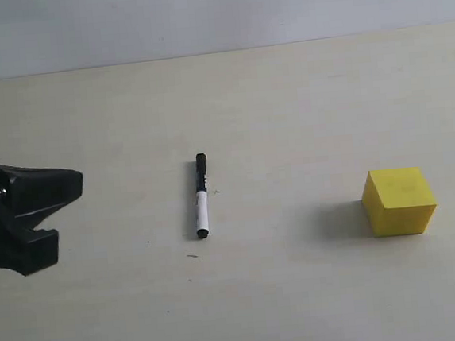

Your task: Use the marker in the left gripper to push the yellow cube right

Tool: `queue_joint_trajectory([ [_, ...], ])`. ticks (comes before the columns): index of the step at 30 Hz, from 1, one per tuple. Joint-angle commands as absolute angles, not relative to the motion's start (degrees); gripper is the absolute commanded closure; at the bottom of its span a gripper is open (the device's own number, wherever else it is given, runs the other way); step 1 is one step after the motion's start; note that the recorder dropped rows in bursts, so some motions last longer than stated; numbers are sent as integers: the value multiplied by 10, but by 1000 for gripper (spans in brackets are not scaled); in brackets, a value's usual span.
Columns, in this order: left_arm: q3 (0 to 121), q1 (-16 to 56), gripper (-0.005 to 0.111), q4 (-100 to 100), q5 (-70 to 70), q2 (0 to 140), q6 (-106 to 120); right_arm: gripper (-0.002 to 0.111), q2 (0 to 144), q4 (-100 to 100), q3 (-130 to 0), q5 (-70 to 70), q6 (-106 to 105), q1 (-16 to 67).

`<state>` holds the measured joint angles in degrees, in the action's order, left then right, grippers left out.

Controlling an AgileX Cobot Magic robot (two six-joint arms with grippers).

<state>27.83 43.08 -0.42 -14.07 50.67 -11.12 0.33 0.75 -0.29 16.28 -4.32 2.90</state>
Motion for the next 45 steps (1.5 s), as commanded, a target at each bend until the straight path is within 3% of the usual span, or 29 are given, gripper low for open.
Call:
queue_joint_trajectory([
  [1, 274, 351, 107, -6, -141, 468, -109, 108, 0, 5, 0, 162, -45, 26],
  [11, 274, 53, 107, -8, -172, 300, -116, 108, 0, 5, 0, 162, -45, 26],
  [16, 274, -26, 107, 0, -206, 212, -98, 108, 0, 5, 0, 162, -45, 26],
  [26, 274, -34, 107, -4, -228, 76, -99, 108, 0, 5, 0, 162, -45, 26],
  [45, 274, -29, 107, -4, -245, 25, -94, 108, 0, 5, 0, 162, -45, 26],
])
